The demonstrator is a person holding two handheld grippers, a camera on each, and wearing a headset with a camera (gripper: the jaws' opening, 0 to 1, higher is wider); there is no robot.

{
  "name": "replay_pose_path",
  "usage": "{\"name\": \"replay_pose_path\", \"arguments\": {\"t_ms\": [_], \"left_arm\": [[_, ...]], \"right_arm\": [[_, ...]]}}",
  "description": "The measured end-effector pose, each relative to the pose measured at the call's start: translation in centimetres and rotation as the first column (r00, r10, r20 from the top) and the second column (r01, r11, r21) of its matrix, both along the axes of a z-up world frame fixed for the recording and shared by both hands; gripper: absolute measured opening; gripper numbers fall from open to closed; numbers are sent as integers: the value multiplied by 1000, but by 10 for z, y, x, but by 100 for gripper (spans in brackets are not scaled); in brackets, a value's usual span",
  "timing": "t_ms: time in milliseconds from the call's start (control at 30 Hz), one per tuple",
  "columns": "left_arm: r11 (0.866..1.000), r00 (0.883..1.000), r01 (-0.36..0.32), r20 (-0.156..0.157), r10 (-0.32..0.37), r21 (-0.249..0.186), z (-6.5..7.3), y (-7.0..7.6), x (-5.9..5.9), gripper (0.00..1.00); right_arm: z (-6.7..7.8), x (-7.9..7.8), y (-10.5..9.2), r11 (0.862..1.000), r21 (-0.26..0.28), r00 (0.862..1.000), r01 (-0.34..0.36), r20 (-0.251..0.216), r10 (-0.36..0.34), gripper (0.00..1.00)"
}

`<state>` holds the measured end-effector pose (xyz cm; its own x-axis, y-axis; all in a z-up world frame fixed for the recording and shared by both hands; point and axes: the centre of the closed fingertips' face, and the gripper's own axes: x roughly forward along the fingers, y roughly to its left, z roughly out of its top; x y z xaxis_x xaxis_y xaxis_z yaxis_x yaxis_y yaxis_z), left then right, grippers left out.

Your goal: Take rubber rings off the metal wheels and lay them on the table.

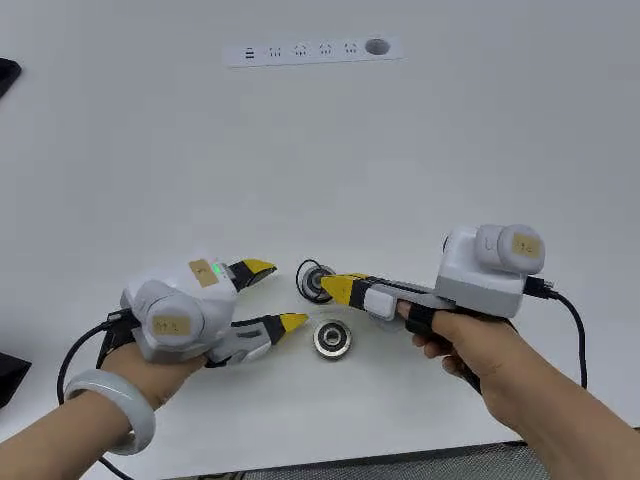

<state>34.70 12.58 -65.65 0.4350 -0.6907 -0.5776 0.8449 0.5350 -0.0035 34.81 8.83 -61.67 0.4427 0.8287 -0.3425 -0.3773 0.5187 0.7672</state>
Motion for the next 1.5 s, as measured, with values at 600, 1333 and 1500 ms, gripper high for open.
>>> {"name": "replay_pose_path", "arguments": {"t_ms": [600,1333,1500], "left_arm": [[1000,1000,-14,-1,14,8,0,6,-1,45],[1000,1000,-11,-5,11,5,2,5,-2,42],[1000,1000,-9,0,9,6,3,5,0,41]], "right_arm": [[-12,-14,-62,989,-24,988,148,-49,-149,2],[-44,-22,-88,960,-254,992,120,-13,-127,9],[-43,-23,-94,949,-292,993,118,16,-118,13]]}}
